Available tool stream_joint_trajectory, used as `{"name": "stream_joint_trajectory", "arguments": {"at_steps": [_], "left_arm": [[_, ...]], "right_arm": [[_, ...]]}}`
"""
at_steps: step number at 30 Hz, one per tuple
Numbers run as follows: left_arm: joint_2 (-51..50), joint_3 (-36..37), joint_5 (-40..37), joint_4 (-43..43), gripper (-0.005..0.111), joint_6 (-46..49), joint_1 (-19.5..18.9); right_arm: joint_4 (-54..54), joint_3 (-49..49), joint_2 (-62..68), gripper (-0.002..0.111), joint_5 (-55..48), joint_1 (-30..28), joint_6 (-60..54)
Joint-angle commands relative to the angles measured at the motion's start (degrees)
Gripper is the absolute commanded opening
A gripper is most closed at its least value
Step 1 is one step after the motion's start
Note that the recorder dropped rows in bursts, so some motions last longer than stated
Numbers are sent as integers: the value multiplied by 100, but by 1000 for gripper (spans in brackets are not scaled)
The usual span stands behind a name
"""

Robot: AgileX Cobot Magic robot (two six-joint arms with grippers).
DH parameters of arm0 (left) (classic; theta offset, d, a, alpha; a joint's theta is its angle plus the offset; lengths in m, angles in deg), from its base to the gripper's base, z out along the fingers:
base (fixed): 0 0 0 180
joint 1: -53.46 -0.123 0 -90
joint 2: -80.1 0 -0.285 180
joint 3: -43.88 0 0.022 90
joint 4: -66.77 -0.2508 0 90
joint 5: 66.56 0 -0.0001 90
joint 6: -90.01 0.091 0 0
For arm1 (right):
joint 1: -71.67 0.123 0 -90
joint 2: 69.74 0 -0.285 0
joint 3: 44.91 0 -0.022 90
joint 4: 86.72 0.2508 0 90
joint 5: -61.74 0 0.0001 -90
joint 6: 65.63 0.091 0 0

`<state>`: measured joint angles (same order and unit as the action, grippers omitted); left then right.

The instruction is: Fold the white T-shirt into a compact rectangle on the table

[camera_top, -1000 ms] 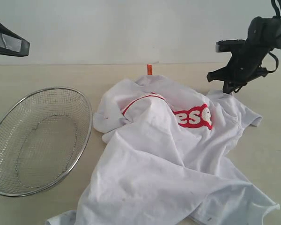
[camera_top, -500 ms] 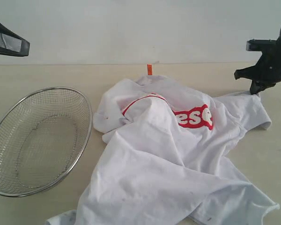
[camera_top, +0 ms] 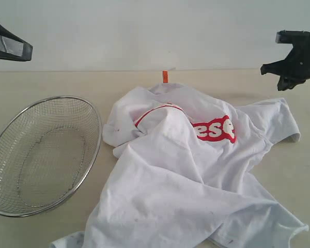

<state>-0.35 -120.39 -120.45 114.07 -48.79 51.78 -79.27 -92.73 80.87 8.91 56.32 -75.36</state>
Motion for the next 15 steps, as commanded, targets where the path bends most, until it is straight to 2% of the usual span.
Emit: {"name": "stream_joint_trajectory", "arguments": {"at_steps": [1, 4, 7, 15], "left_arm": [[-5, 24, 48, 86, 5, 37, 36], [-5, 24, 48, 86, 5, 37, 36], [-57, 24, 48, 86, 5, 37, 36], [-162, 24, 25, 86, 5, 99, 36]], "right_arm": [[602, -395, -25, 0, -487, -24, -138], [1792, -447, -91, 0, -954, -10, -690], [2439, -447, -101, 0, -1595, 79, -966], [2278, 220, -328, 0, -1713, 237, -1141]]}}
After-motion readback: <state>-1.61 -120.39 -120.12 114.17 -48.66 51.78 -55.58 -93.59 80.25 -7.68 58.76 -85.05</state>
